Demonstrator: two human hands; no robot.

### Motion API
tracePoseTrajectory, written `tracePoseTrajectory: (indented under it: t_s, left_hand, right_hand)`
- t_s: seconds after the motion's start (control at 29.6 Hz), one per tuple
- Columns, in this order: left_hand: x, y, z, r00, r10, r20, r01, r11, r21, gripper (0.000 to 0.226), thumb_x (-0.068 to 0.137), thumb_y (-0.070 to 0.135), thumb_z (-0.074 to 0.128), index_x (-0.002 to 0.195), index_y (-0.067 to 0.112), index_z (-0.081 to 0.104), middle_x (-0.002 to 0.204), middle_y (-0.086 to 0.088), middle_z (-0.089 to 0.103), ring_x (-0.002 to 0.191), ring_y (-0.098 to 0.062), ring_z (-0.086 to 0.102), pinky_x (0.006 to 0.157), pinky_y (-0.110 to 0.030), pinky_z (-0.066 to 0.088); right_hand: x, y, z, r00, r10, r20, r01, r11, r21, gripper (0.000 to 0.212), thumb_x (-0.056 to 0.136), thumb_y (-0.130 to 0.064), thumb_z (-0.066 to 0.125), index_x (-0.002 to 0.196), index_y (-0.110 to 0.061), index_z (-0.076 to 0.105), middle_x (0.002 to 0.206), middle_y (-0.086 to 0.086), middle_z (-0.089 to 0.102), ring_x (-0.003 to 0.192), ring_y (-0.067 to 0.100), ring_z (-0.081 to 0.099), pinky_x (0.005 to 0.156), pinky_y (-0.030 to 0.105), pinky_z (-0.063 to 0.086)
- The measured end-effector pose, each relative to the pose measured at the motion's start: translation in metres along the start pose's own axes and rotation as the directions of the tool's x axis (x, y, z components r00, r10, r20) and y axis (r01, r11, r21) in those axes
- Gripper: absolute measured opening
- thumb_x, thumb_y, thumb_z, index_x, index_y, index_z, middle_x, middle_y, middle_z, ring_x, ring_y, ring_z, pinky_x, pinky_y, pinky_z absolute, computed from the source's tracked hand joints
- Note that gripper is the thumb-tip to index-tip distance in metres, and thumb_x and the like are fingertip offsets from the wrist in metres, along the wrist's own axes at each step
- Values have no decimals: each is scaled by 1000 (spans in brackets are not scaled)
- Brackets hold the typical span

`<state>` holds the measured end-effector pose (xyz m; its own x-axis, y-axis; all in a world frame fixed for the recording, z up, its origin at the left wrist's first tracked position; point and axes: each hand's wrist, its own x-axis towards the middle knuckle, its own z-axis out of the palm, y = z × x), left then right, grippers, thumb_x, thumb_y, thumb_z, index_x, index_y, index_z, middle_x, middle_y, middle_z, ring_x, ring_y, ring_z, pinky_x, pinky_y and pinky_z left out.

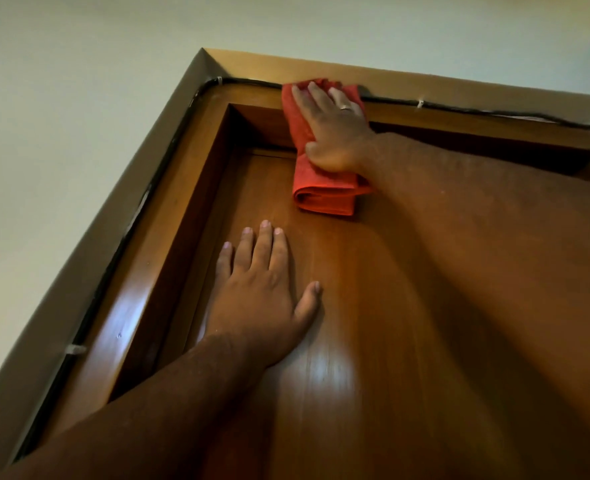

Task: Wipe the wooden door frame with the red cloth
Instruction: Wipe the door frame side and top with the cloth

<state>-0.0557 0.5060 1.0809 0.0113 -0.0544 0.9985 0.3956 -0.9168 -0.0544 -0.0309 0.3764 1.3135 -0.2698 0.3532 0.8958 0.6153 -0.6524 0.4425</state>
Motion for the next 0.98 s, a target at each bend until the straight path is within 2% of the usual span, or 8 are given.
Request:
tracePoseTrajectory:
  t_s: [0.1, 0.24, 0.34, 0.41, 0.47, 0.71, 0.84, 0.98]
  left_hand:
    - [-1, -3, 0, 1000, -5, -4, 5, 1000, 12, 89, 88, 72, 13, 157, 17, 1, 167, -7, 0, 152, -24, -4, 119, -43, -8]
    - [-2, -3, 2, 1000, 0, -1, 0, 1000, 17, 89, 88, 73, 11, 157, 17, 1, 167, -6, -1, 152, -23, -5, 119, -42, -7]
    - [1, -1, 2, 1000, -11, 2, 11, 999, 40, 89, 88, 72, 12, 157, 17, 3, 167, -7, 1, 152, -24, -3, 119, -43, -6]
    - [2, 0, 1, 1000, -21, 23, 20, 999, 46, 89, 88, 72, 12, 157, 16, 2, 167, -8, 1, 153, -24, -4, 120, -44, -4]
    - [2, 2, -1, 998, -31, 53, 28, 998, 61, 89, 89, 72, 14, 157, 16, 1, 167, -8, -1, 153, -25, -4, 121, -45, -3]
    - [-14, 53, -24, 977, -116, 179, 116, 993, 10, 99, 83, 78, 7, 157, 13, 4, 167, -12, 3, 152, -33, 1, 121, -55, 5]
    - [-59, 168, -6, 967, 129, 218, -95, 983, -158, 94, 82, 69, 21, 156, 13, 20, 164, -12, 17, 152, -33, 12, 120, -57, 13]
    - [-123, 256, 18, 930, 259, 261, -210, 957, -200, 85, 79, 60, 44, 143, 4, 47, 152, -18, 44, 141, -35, 40, 109, -61, 28]
  right_hand:
    - [-29, 44, 2, 995, 43, -90, -47, 998, -43, 89, 85, -40, 55, 155, -27, 1, 164, 13, 9, 147, 40, 9, 116, 56, 12]
    - [-92, 143, -7, 957, 235, -167, -258, 957, -132, 88, 79, -43, 62, 150, -19, 16, 153, 21, 30, 137, 44, 31, 108, 58, 30]
    - [-136, 222, -40, 869, 483, -106, -494, 838, -232, 71, 64, -37, 79, 118, -9, 41, 105, 24, 55, 94, 43, 58, 83, 56, 53]
    - [-161, 260, -55, 777, 629, -24, -607, 739, -291, 74, 60, -33, 86, 110, -4, 40, 93, 24, 53, 85, 43, 59, 79, 55, 54]
    - [-177, 279, -55, 745, 667, 19, -630, 712, -310, 84, 63, -31, 87, 121, 4, 37, 108, 31, 50, 97, 47, 54, 84, 53, 51]
    - [-204, 283, -51, 849, 515, 116, -488, 850, -200, 92, 79, -23, 73, 146, 0, 15, 150, 34, 20, 135, 51, 24, 110, 52, 24]
    - [-247, 265, -49, 869, 481, 114, -465, 874, -144, 92, 84, -20, 63, 153, -2, 5, 158, 32, 3, 145, 48, 5, 119, 51, 9]
    - [-336, 223, -39, 891, 447, 85, -435, 891, -126, 93, 82, -19, 61, 154, -6, 4, 161, 28, 4, 145, 49, 6, 115, 59, 15]
